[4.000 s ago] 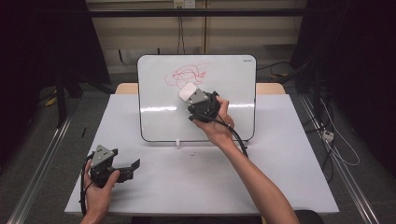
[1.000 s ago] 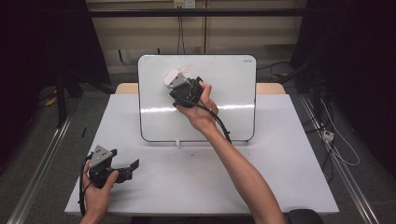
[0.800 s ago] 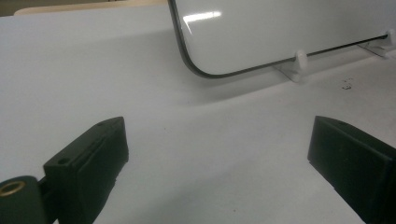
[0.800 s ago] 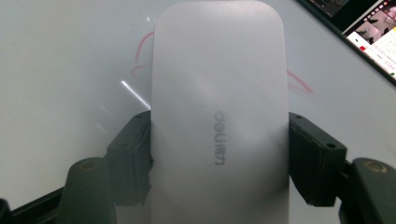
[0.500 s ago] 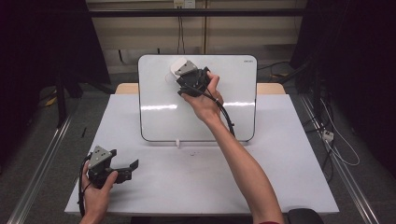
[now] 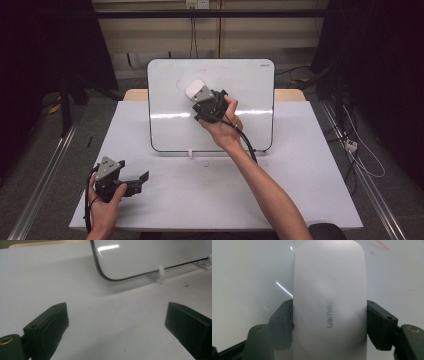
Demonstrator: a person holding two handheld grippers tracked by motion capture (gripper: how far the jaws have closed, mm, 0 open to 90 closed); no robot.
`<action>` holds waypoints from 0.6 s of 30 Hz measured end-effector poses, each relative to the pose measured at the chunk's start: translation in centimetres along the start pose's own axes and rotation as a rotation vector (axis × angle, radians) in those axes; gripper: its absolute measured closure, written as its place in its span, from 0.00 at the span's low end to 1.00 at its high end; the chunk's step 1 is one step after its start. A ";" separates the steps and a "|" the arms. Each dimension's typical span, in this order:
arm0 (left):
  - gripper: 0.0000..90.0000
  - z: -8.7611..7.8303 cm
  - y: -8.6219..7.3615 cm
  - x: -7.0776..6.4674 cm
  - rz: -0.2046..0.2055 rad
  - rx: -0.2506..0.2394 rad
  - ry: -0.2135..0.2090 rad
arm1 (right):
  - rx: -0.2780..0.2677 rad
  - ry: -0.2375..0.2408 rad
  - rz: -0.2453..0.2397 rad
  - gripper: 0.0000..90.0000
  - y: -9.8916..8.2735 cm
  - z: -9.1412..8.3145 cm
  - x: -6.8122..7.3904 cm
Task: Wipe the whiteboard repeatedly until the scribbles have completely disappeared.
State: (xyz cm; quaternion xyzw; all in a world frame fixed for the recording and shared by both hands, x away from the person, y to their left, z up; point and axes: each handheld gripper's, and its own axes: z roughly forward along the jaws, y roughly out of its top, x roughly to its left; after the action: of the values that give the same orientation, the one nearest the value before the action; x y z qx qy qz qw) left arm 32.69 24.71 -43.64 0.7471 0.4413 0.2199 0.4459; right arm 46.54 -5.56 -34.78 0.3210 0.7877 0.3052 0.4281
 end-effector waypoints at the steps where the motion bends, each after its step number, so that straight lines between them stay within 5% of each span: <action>1: 0.05 0.0 0.0 0.0 -0.006 -0.004 0.000 | 0.001 0.003 -0.009 0.35 0.0 0.0 0.4; 8: 0.05 0.1 0.0 0.0 -0.005 -0.006 -0.001 | -0.003 0.016 -0.046 0.35 0.5 0.4 2.5; 18: 0.05 0.1 0.1 0.0 0.001 -0.011 -0.001 | -0.010 0.015 -0.041 0.35 1.5 0.9 3.2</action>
State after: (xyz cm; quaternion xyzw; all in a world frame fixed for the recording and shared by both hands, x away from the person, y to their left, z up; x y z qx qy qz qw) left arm 32.80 24.60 -43.61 0.7451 0.4394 0.2222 0.4499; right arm 46.31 -1.99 -35.63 0.3004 0.7956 0.3029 0.4301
